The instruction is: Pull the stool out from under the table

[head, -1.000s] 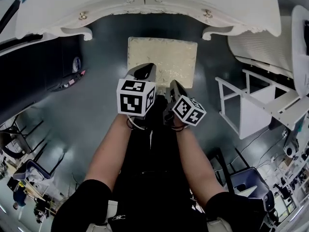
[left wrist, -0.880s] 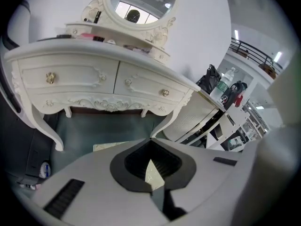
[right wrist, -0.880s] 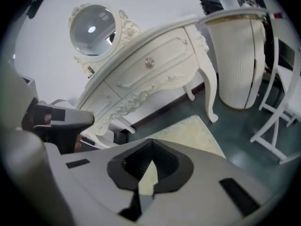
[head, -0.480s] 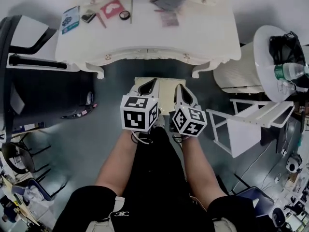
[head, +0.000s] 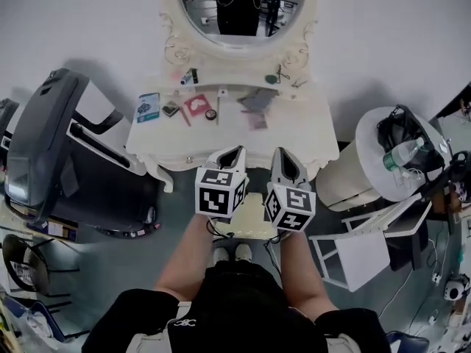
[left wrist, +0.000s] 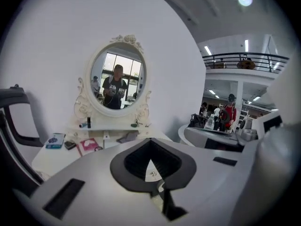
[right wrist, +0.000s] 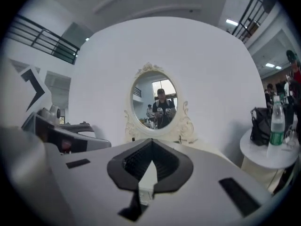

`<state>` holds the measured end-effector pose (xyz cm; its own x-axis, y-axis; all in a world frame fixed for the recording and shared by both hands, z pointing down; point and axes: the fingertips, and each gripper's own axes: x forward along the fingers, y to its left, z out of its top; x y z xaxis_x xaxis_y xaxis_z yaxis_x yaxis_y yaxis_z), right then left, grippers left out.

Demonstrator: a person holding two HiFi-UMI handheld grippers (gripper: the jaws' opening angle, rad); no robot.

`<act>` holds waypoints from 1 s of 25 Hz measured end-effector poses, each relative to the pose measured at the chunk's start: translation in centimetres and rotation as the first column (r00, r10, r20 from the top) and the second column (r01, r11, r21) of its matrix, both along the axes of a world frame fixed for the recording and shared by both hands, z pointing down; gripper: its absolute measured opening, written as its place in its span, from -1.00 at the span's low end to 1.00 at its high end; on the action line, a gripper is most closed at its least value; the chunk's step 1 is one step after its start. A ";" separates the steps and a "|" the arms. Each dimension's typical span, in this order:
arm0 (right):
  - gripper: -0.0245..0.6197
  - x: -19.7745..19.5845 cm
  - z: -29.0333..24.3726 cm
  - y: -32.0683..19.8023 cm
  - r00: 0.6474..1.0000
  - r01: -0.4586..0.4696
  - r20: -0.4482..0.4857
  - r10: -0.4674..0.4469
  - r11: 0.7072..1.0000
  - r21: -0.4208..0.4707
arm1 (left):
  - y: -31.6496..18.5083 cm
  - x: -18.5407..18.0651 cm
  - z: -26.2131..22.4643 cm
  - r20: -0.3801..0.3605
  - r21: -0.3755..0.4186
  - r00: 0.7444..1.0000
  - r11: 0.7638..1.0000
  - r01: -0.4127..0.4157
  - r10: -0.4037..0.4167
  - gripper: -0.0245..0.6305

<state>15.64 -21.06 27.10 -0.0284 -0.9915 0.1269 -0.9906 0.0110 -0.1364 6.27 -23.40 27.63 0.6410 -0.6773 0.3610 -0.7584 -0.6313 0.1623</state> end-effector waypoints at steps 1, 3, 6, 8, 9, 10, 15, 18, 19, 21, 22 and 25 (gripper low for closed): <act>-0.90 -0.5 -1.8 -0.2 1.000 0.010 -0.030 -0.009 1.000 0.023 | -0.1 0.0 -1.4 -0.009 0.023 1.000 1.000 -0.003 0.003 -0.93; -0.90 -1.5 -4.9 -0.3 0.997 0.037 -0.074 -0.032 0.997 0.066 | -0.2 -0.2 -4.1 -0.027 0.067 1.000 0.998 -0.002 0.004 -0.93; -0.90 -2.8 -8.3 -0.6 0.993 0.081 -0.097 -0.070 0.990 0.115 | -0.4 -0.4 -7.5 -0.038 0.133 0.999 0.991 -0.001 0.006 -0.93; -0.90 -3.2 -9.9 -0.9 0.991 0.100 -0.099 -0.086 0.986 0.137 | -0.5 -0.4 -9.2 -0.045 0.166 0.999 0.986 -0.006 0.014 -0.93; -0.90 -3.3 -10.5 -1.1 0.991 0.106 -0.101 -0.092 0.984 0.145 | -0.6 -0.3 -9.9 -0.049 0.177 0.999 0.984 -0.008 0.017 -0.93; -0.90 -3.4 -11.0 -1.4 0.990 0.111 -0.103 -0.096 0.982 0.151 | -0.8 -0.2 -10.3 -0.052 0.185 0.998 0.983 -0.009 0.019 -0.93; -0.90 -4.0 -12.3 -3.0 0.985 0.139 -0.125 -0.120 0.977 0.160 | -2.0 0.5 -11.5 -0.039 0.217 0.999 0.976 -0.021 0.030 -0.93; -0.90 -3.3 -12.3 -3.7 0.986 0.139 -0.109 -0.123 0.978 0.155 | -2.5 1.0 -11.6 -0.048 0.214 0.998 0.976 -0.028 0.039 -0.93; -0.90 -2.9 -12.4 -3.8 0.987 0.135 -0.108 -0.119 0.978 0.157 | -2.8 1.1 -11.6 -0.044 0.218 0.998 0.976 -0.026 0.036 -0.93; -0.90 -2.1 -12.7 -4.1 0.988 0.125 -0.108 -0.109 0.979 0.160 | -3.3 1.3 -11.8 -0.033 0.230 0.999 0.973 -0.019 0.028 -0.93; -0.90 -1.8 -12.8 -4.3 0.989 0.122 -0.105 -0.106 0.979 0.161 | -3.6 1.4 -11.9 -0.034 0.234 0.999 0.972 -0.018 0.026 -0.93; -0.90 -1.5 -13.1 -4.6 0.989 0.120 -0.108 -0.104 0.980 0.161 | -4.1 1.6 -12.4 -0.046 0.238 0.999 0.971 -0.016 0.028 -0.93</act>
<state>14.12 -25.70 14.04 -0.1362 -0.9902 -0.0320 -0.9902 0.1370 -0.0255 7.84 -27.45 15.24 0.6698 -0.7252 0.1593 -0.7386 -0.6729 0.0422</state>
